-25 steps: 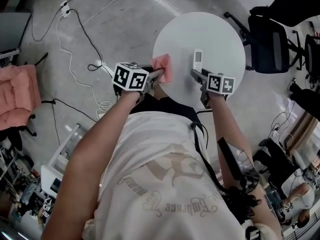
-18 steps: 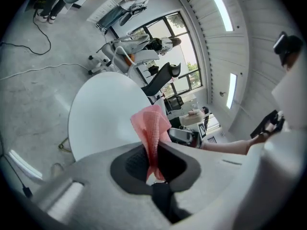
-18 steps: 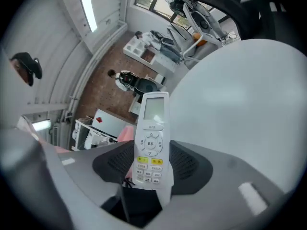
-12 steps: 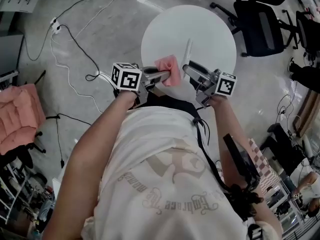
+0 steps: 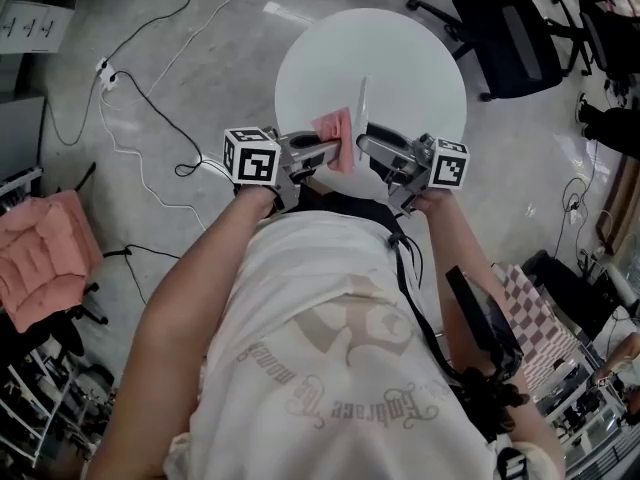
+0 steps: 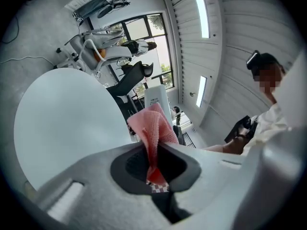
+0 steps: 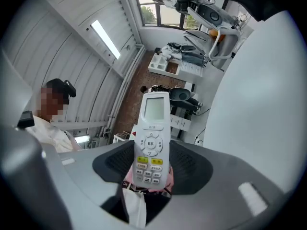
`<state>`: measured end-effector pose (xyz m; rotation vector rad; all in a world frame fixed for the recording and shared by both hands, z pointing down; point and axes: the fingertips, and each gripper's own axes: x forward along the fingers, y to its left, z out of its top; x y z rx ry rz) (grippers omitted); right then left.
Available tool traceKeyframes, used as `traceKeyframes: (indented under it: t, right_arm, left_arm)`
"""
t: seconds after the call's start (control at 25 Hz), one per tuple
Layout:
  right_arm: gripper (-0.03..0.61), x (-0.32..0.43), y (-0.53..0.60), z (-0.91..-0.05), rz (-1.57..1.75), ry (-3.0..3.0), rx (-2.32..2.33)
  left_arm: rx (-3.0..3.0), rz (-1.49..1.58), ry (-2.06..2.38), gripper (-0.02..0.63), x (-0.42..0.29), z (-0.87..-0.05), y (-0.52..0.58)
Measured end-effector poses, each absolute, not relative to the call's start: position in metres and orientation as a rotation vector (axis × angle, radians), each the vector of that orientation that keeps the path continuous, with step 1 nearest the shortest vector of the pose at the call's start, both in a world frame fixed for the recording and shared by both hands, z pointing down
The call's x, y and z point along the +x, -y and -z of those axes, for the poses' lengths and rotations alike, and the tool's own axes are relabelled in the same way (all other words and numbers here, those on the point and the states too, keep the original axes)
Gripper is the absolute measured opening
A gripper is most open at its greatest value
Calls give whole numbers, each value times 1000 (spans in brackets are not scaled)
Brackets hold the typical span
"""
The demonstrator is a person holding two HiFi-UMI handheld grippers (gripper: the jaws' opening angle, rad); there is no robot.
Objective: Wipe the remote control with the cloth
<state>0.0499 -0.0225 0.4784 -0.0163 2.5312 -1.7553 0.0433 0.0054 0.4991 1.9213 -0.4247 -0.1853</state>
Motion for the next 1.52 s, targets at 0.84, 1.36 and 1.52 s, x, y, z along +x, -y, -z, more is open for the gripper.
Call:
traceKeyframes:
  t: [0.84,1.36,1.52]
  right_arm:
    - [239,43,-25,-480,1800,-2623,216]
    - [238,38,16,-490,1804,-2546,31]
    - [238,39,31,-492,1806,-2487,-44]
  left_arm:
    - [1906,411,507,18,5,-465,78]
    - [1875,233,403,18,27,-499,35]
    - [1854,189,389,18,29,-510,24]
